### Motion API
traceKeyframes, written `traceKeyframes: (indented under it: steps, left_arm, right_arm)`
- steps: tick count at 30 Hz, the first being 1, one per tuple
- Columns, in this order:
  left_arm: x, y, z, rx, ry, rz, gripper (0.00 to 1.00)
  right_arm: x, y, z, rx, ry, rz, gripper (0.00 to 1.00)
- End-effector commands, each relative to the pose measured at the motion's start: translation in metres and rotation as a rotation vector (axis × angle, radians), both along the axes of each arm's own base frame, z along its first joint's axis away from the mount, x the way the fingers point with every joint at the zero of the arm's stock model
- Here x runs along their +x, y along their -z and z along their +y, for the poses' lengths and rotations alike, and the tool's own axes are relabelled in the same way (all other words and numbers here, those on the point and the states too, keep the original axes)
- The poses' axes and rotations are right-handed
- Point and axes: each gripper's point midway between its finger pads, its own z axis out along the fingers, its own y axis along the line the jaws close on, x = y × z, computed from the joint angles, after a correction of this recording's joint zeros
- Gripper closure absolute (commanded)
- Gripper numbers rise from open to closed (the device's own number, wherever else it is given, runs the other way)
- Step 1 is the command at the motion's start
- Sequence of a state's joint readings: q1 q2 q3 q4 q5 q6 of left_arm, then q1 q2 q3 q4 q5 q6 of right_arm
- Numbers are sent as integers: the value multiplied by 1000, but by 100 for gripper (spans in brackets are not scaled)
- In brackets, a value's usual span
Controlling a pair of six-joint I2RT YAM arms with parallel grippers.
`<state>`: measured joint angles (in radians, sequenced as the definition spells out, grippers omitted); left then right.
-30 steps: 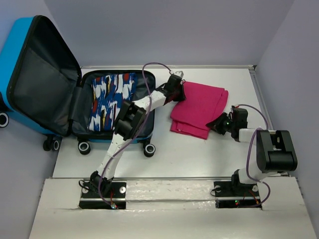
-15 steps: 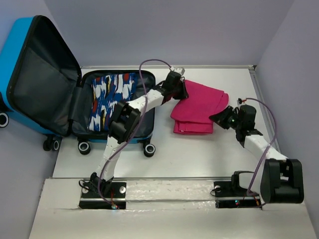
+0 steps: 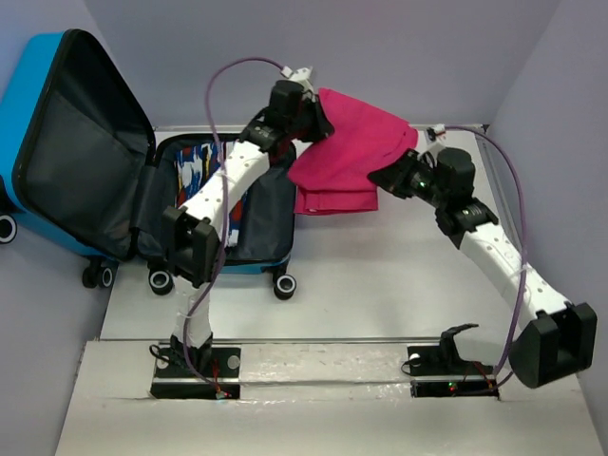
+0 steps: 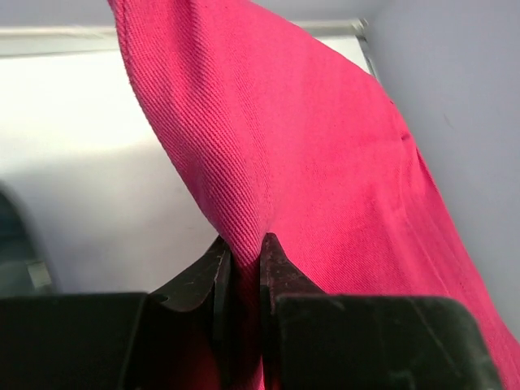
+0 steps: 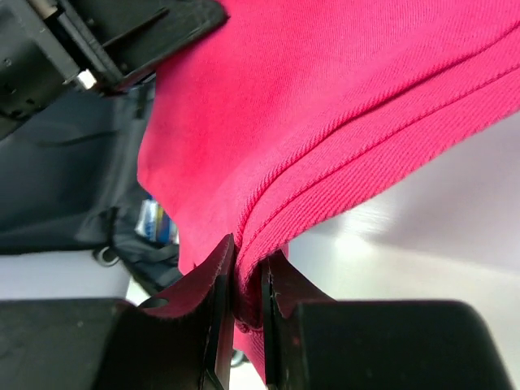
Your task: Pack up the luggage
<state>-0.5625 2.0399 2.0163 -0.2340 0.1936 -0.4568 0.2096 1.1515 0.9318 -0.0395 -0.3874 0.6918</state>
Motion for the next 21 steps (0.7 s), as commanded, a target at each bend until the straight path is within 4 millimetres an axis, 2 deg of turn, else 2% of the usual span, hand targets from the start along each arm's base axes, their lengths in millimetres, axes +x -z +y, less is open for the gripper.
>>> traceKeyframes:
  steps: [1,2,3,4,5,6,7,8,9,10,11,12,13,14,15,16,17,18,19,20,21]
  left_arm:
    - [3,-127,108,-42,-192,-225,94]
    - [11,-128,143,-23,-262,-228,94]
    - [13,-130,167,-9,-314,-231,94]
    - [9,-127,190,5,-357,-221,94]
    - [8,-122,212,24,-399,-202,94]
    - [14,-100,253,67,-494,-163,94]
    - [8,-99,274,95,-536,-161,94]
    - [7,-87,292,118,-575,-133,94]
    - [7,-76,311,139,-618,-112,94]
    - [4,-48,339,181,-672,-59,70]
    - [2,-31,357,227,-735,-22,53]
    - [-2,-3,387,265,-796,45,31]
    - [-3,9,398,284,-812,69,1]
    - [-6,20,410,303,-833,99,1]
    - [-12,27,424,302,-868,108,1]
    - [-19,29,424,298,-863,115,1]
    - [-19,21,420,269,-848,80,1]
    - [-29,6,416,249,-844,45,1]
    - [-29,8,411,239,-827,50,1]
    - [-39,-16,402,214,-813,-7,1]
    - [-45,-27,398,208,-811,-32,1]
  right_arm:
    - [13,-73,67,37,-122,-161,93]
    - [18,-77,78,40,-131,-168,93]
    - [29,-63,97,37,-152,-129,93]
    - [25,-64,121,45,-198,-127,93]
    - [30,-81,136,65,-216,-157,93]
    - [39,-58,158,51,-241,-110,93]
    - [31,-53,185,46,-286,-100,93]
    - [31,-49,201,40,-300,-91,93]
    - [32,-59,216,37,-311,-117,93]
    - [31,-28,240,-7,-325,-68,93]
    - [33,-33,253,-6,-335,-78,92]
    - [38,2,269,-41,-354,-22,85]
    - [34,22,277,-77,-381,30,54]
    - [32,35,286,-96,-401,55,35]
    - [37,59,289,-141,-405,103,14]
    - [36,58,289,-150,-407,105,11]
    - [37,71,289,-167,-408,122,10]
    - [35,80,285,-182,-406,137,10]
    - [35,77,285,-183,-401,129,10]
    - [33,77,280,-192,-391,126,10]
    - [32,73,277,-199,-391,114,10]
